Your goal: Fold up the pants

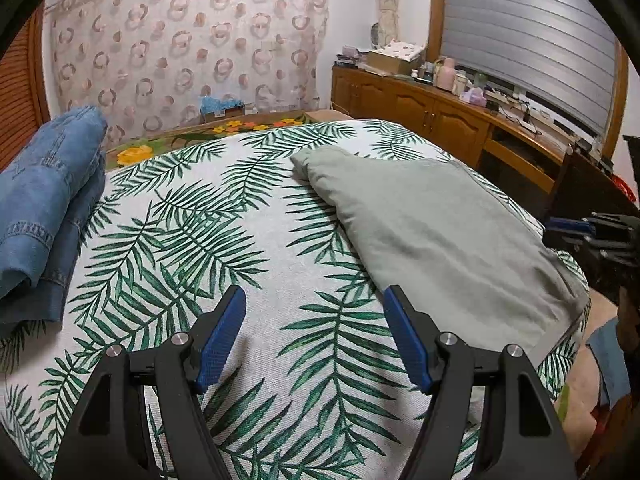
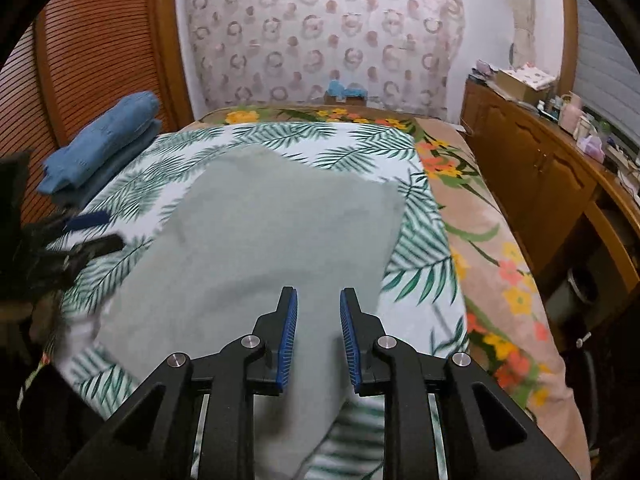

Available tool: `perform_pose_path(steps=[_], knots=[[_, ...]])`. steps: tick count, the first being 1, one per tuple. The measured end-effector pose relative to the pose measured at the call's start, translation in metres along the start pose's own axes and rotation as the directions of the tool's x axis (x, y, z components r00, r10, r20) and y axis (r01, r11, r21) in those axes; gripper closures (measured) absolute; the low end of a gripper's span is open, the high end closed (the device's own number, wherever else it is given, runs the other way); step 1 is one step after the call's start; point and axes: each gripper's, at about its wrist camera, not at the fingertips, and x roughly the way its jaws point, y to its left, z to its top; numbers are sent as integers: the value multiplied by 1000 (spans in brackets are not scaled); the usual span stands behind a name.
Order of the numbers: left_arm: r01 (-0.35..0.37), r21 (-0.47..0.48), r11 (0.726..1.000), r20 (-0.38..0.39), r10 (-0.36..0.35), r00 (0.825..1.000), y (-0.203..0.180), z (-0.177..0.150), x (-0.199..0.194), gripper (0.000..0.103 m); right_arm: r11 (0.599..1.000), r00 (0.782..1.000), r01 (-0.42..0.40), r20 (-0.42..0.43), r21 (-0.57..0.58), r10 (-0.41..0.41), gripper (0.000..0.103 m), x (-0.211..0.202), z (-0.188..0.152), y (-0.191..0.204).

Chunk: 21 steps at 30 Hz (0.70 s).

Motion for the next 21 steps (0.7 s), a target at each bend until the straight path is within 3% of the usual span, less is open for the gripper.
perform_pose_path(steps=[4,10,21], knots=[[43,20,999,-50,-42,998,-15,-4,-2,31,999,999,44,12,-28,-43,80,-14,-13,2],[119,55,991,-40,-117,992,-43,-6,-21,31,999,1000,27,-5,36,-27,80,-24,-26,-13],[132,105,986,-77,-124,989,-71,-21,-25,31,994,998,-48,-32,103,52,80,-39,-44,-13]])
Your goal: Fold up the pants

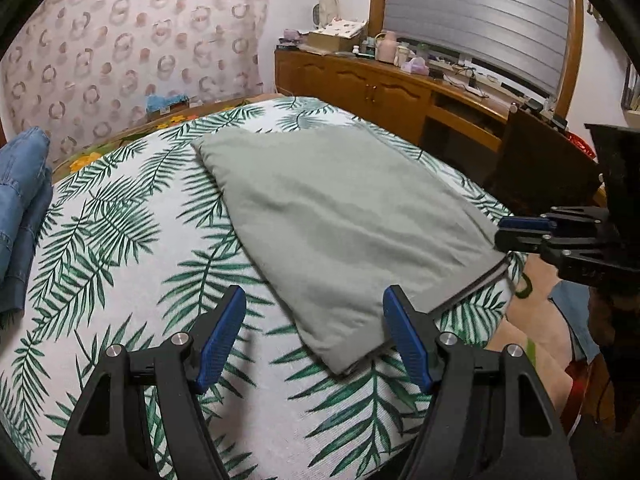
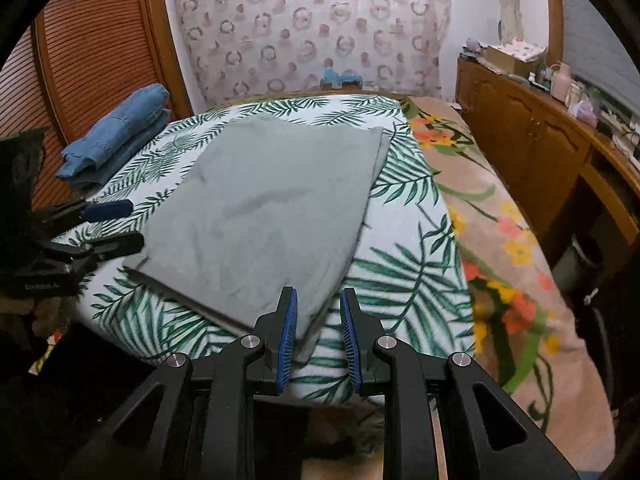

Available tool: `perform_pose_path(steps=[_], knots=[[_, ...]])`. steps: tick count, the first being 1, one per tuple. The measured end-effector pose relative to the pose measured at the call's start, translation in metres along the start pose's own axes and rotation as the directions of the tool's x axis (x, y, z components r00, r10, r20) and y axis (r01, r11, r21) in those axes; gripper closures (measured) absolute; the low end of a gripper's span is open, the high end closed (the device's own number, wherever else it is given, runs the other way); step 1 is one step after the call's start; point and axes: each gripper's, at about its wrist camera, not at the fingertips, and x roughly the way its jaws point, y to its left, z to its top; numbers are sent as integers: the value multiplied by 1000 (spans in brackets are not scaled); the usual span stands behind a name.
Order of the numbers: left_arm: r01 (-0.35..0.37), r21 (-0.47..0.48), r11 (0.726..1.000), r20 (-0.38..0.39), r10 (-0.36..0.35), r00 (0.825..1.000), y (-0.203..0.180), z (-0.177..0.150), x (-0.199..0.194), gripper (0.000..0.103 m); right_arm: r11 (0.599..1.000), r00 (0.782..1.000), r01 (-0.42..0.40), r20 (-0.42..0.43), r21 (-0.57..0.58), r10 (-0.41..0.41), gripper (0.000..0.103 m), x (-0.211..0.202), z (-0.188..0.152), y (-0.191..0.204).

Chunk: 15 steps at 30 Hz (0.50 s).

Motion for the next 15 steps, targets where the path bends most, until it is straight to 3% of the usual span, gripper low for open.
perform_pose_path(steps=[5,15], knots=[[-32,-5,999,-19,32,999,2,-5,5,31,1000,1000,20,-9,-17,-20,80,1,-6,4],[-18,-32,999,-17,17,1000,8,-12,8,31,999,999,37,-28,7,-37,80,8,-4,6]])
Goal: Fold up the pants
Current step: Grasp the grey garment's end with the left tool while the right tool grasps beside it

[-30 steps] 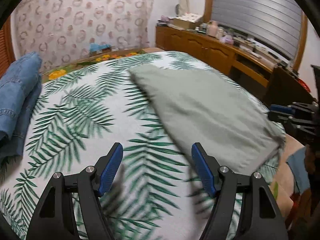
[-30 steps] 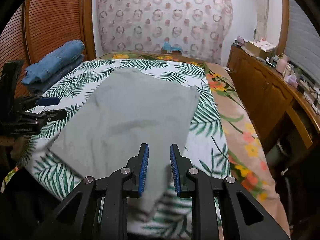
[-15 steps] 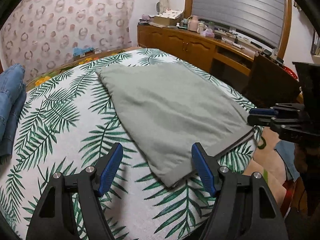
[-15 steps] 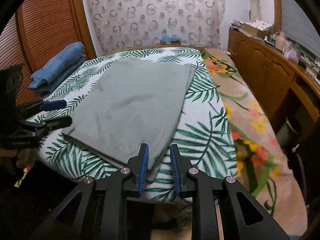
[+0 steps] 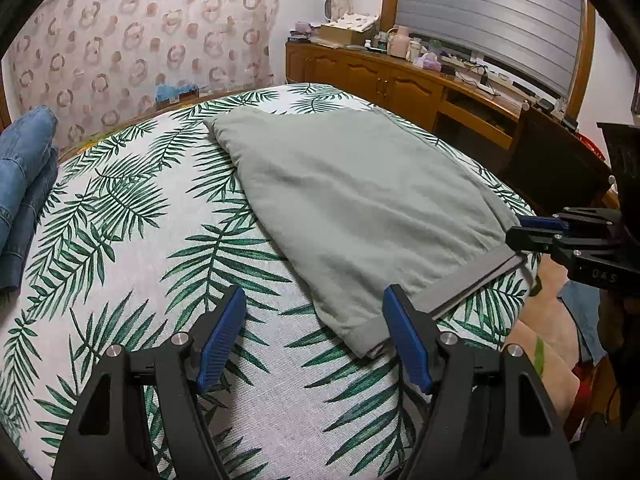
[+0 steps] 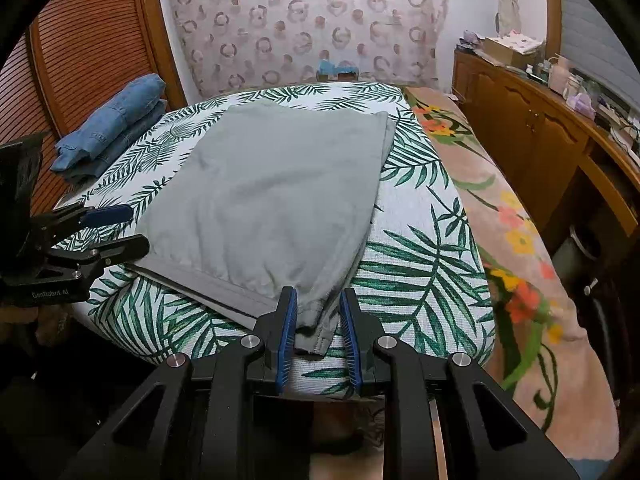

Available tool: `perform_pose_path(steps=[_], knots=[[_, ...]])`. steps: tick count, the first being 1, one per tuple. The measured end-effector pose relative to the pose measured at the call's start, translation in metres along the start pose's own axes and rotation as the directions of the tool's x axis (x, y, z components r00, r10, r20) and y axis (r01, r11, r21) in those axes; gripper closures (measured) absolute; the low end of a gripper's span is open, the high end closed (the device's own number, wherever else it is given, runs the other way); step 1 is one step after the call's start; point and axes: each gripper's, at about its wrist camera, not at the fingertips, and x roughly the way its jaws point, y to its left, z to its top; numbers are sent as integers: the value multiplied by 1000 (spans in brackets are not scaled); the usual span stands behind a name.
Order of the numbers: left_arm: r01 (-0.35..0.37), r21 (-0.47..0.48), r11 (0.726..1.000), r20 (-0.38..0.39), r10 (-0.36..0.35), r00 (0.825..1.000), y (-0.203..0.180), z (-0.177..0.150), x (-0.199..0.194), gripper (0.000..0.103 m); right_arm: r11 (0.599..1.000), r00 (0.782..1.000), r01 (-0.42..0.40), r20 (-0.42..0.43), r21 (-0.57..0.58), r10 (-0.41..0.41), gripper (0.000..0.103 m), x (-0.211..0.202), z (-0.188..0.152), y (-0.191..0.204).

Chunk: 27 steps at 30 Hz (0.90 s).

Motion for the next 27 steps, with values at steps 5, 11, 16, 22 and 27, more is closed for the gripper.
perform_pose_path(steps=[5,11,16,22,27], knots=[[10,-12,1000,8,-10,1000,1,0,0,31,1000,1000,-23,-2,4,23,80,4,0,3],[71,-3,998,9,-71,997,-2,-1,-4,56,998,998,-64,12,-7,64,88,4,-4,5],[95,-6,995,5,-95,995,-6,-5,-10,61,998,998,-65,26,1,65,94,3,-7,8],[102,2,995,4,-102,995,-12,-8,-11,61,997,996,-72,47,21,71,95,4,-9,9],[135,16,991,13,-136,991,-15,-8,-11,79,998,997,-67,48,15,66,95,5,-9,12]])
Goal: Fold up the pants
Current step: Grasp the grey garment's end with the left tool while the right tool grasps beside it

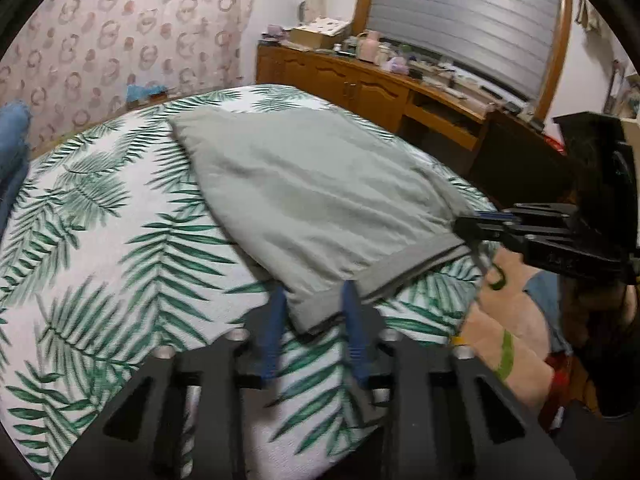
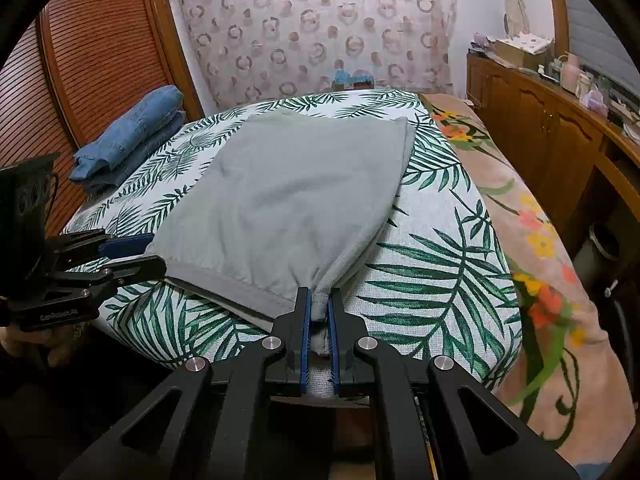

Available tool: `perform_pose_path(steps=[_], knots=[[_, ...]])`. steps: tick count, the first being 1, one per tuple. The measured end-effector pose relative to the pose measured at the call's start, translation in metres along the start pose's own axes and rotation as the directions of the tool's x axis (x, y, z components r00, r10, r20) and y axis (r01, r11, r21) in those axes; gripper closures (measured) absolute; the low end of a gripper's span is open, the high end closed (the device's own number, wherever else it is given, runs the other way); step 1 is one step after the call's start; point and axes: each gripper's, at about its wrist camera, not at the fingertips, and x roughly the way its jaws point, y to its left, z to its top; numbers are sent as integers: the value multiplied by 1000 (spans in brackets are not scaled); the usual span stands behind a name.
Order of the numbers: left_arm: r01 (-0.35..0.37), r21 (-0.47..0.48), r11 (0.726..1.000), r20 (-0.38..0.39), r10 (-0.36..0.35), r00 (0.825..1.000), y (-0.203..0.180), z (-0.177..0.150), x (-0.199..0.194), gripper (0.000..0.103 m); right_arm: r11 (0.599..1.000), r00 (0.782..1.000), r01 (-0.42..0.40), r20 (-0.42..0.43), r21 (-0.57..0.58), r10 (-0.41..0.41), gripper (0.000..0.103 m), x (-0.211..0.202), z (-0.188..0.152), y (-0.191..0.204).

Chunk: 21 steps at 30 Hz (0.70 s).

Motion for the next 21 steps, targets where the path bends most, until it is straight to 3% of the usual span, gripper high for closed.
perform_pose_path(steps=[3,6,13,21], knots=[[-22,19,1000,11,22,1000,-3,1,-3,91,1000,1000,-16,13,8,16,96,-3,1,1],[-16,7,1000,20,15,1000,-1,3,-7,92,998,997,-54,51,22,53,96,-11,4,1],[-16,7,1000,106,15,994,-3,16,-34,93,998,993,-56,106,-11,57,96,-23,15,8],[-25,32,999,283,15,959,-11,54,-95,94,995,968,-58,239,-86,77,96,-63,50,21]])
